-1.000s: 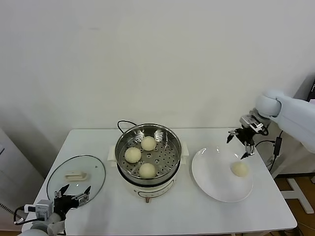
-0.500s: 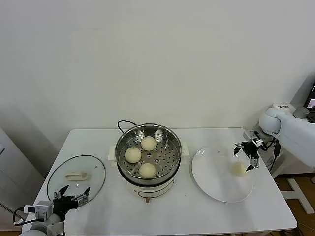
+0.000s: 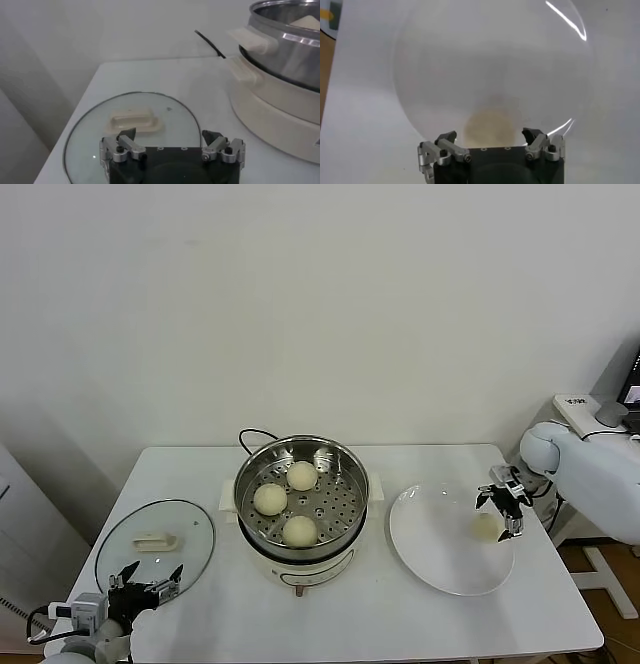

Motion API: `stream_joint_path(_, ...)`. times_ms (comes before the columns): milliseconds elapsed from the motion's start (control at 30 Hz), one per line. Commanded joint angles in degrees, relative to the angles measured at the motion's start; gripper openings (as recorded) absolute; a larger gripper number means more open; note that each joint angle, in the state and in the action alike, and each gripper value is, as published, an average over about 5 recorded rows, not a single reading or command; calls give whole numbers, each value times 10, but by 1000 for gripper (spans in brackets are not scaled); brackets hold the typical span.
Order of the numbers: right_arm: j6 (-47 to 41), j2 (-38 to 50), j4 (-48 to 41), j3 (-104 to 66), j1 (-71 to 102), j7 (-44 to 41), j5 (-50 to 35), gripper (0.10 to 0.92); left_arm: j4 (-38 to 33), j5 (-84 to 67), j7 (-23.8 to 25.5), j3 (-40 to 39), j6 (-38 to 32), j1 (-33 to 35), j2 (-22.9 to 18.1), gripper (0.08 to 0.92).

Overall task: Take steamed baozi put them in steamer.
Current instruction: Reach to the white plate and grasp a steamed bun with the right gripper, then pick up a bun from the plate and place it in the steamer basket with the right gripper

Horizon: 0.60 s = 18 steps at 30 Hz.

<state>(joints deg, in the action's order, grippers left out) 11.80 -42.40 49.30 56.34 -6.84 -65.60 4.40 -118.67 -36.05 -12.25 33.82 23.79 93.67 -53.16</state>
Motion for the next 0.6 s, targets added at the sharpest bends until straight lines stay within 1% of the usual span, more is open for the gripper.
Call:
stream_joint_path(33, 2, -20, -27, -40, 30, 11, 41, 806, -1, 2, 0, 1, -1, 2, 0, 823)
stream_joint_path(100, 1, -22, -30, -43, 32, 8, 44, 771, -1, 2, 0, 2, -2, 4, 0, 823)
stream_joint_path(400, -4, -18, -18, -38, 23, -19, 39, 525, -3, 3, -1, 4, -2, 5, -2, 823)
stream_joint_path(467, -9, -11, -7, -26, 14, -25, 28, 466, -3, 3, -1, 4, -1, 5, -3, 823)
stream_joint_path(533, -18, -1, 10, -5, -1, -28, 4, 425, -4, 4, -1, 4, -1, 5, -4, 823)
stream_joint_path(600, -33, 13, 33, 25, -25, -27, -34, 406, -4, 5, -2, 4, -1, 6, -6, 823)
